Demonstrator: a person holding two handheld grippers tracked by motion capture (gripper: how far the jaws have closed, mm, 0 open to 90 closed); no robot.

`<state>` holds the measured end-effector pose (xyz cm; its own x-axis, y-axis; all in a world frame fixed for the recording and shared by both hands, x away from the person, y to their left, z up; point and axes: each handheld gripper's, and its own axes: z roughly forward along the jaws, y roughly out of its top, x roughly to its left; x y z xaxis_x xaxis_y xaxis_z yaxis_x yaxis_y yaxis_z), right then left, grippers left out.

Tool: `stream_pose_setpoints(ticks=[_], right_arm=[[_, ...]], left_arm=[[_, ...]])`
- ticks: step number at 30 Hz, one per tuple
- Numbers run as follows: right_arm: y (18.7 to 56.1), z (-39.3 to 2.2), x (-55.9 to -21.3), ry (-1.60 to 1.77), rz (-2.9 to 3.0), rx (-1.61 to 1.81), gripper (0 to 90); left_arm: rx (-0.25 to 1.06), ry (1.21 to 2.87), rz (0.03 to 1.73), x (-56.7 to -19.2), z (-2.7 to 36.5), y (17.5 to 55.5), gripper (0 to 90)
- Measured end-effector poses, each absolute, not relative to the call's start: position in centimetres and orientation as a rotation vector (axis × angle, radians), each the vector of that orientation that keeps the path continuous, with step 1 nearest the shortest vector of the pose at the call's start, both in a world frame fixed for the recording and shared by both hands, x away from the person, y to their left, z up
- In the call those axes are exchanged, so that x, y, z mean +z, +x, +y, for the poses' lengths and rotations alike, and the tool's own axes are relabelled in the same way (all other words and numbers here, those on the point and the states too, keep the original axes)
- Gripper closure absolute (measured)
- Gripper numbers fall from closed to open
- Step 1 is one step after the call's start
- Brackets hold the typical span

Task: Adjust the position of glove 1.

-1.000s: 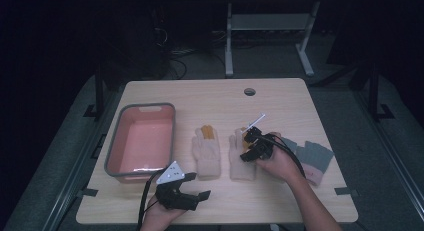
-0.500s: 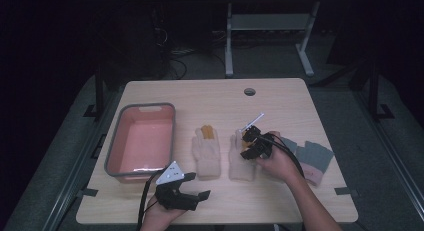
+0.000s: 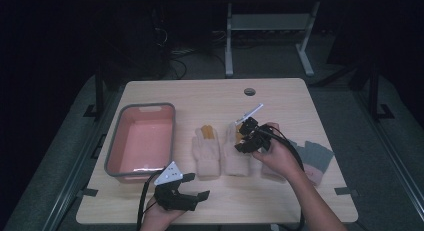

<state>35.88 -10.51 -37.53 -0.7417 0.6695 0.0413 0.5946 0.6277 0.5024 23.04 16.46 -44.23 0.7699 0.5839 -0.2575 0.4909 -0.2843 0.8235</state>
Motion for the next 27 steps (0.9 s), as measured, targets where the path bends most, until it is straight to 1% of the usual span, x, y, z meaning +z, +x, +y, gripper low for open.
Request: stream_pose_setpoints(ticks=[8,21,27], right_arm=[[36.0,-8.5,-36.4,0.999,2.722,0.768,62.0],[37.3,-3.9,-36.9,0.902,2.778,0.786,61.9],[37.6,-2.4,-37.4,0.862,2.799,0.77,61.8]], left_arm=[[0.117,1.933,0.825,-44.2,16.5,23.0,18.5],[0.108,1.925,0.827,-44.1,16.5,22.9,18.5],[0.103,1.924,0.829,-44.2,16.5,23.0,18.5]])
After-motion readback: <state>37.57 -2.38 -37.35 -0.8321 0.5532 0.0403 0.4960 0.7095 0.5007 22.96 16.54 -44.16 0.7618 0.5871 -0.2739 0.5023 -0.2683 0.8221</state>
